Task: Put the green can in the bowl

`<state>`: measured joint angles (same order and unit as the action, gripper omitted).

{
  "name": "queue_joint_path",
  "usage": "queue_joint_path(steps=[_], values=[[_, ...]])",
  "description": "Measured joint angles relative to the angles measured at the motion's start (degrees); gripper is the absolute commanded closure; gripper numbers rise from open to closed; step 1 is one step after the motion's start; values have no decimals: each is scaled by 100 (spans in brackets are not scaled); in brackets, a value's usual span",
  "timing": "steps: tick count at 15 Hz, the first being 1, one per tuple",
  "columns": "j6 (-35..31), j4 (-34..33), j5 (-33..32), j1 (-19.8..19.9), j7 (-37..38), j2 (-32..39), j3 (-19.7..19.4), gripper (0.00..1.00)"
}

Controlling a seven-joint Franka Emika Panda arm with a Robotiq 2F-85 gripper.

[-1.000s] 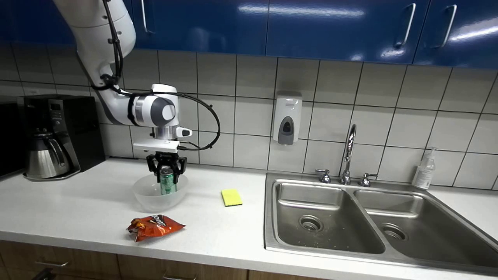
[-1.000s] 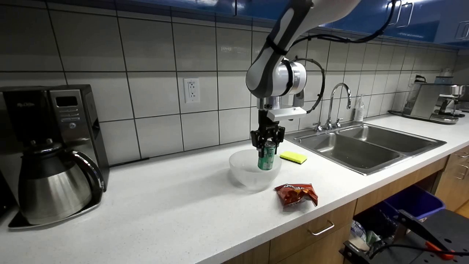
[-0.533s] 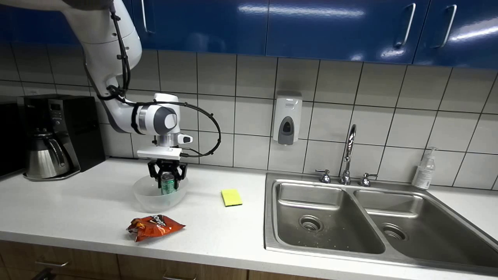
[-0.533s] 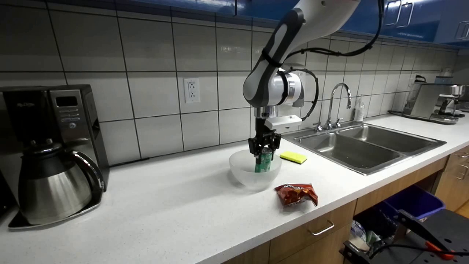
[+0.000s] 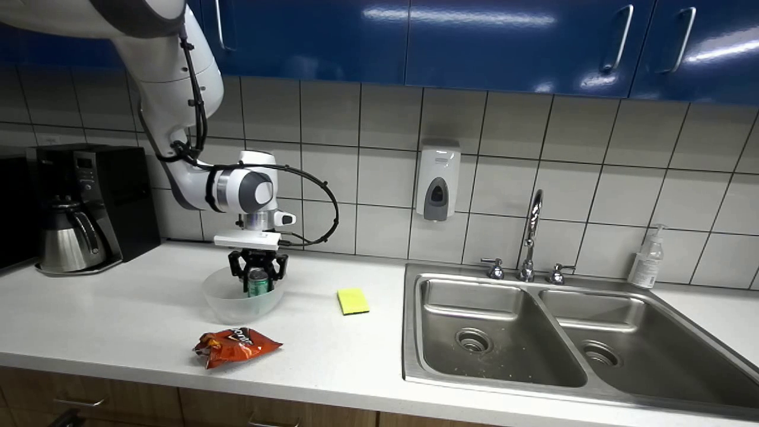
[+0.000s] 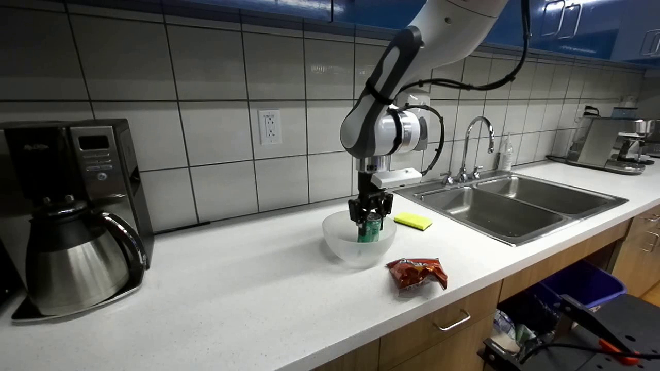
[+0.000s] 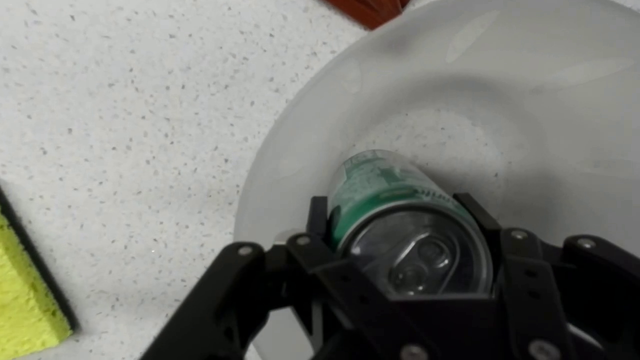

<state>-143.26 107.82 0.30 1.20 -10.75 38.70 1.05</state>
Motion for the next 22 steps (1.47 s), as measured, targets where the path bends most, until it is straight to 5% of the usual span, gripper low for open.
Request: queue_joint_path(steps=[1,4,22], values=[[9,-24,0,4,-1,10,1,12],[13,-81,0,13,-2,47,3,1],[28,-147,-2,93,8,-475,-171,0]])
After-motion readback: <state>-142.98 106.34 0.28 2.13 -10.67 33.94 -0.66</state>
